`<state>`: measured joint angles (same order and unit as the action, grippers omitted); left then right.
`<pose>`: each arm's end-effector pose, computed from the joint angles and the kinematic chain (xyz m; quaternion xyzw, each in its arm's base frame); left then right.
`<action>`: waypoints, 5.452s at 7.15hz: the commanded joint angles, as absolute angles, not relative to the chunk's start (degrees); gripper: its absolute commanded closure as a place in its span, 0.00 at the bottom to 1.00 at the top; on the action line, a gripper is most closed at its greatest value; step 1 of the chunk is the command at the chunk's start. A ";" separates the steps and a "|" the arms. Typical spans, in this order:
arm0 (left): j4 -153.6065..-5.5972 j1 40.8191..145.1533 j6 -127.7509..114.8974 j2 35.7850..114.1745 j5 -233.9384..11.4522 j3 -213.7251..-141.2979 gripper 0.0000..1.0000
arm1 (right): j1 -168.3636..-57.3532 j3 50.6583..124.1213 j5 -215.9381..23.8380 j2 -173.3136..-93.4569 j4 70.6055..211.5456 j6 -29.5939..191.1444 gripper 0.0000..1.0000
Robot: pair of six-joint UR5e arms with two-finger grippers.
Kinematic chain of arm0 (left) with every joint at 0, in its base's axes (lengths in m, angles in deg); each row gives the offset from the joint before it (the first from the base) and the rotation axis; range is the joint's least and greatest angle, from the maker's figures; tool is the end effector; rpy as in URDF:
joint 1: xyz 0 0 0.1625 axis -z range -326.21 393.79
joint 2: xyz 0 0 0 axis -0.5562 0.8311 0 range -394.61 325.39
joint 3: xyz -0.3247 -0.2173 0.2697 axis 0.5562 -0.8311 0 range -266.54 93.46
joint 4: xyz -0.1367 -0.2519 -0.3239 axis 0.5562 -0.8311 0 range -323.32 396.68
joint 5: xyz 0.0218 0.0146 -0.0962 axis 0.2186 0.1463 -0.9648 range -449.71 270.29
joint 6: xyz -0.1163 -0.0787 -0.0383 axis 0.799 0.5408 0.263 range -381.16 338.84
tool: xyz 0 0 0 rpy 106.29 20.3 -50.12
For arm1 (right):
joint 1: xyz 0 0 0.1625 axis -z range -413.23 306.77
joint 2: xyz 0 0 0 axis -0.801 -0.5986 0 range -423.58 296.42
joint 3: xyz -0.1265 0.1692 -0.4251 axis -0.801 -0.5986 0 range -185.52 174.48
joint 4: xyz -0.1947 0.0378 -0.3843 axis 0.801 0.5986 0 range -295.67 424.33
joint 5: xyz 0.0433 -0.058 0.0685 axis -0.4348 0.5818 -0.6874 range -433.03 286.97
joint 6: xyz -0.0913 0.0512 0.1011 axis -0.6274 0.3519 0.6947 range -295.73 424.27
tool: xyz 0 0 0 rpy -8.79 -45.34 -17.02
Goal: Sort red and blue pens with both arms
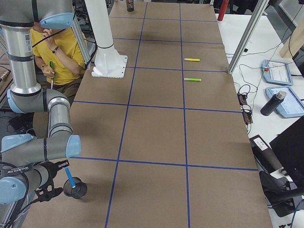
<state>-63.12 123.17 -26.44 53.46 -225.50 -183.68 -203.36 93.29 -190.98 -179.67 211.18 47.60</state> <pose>-0.0234 -0.5167 0.6718 0.1359 0.3805 0.0978 0.9095 0.1084 0.0129 0.8421 -0.3387 -0.5144 0.4219 0.6654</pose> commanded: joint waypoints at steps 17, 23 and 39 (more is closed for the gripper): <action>-64.48 123.35 -26.78 51.87 -225.59 -184.01 0.00 | -205.98 90.02 -188.52 -178.63 205.74 51.79 0.00; -64.40 123.26 -26.00 51.87 -225.59 -183.31 0.00 | -183.11 91.95 -200.97 -172.84 184.09 50.56 0.00; -65.27 123.26 -17.64 51.43 -225.06 -179.81 0.00 | -136.81 91.25 -200.56 -154.81 155.65 68.32 0.00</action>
<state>-64.81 123.29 -18.23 51.79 -224.91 -180.63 -136.83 91.33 -200.55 -154.60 155.69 68.28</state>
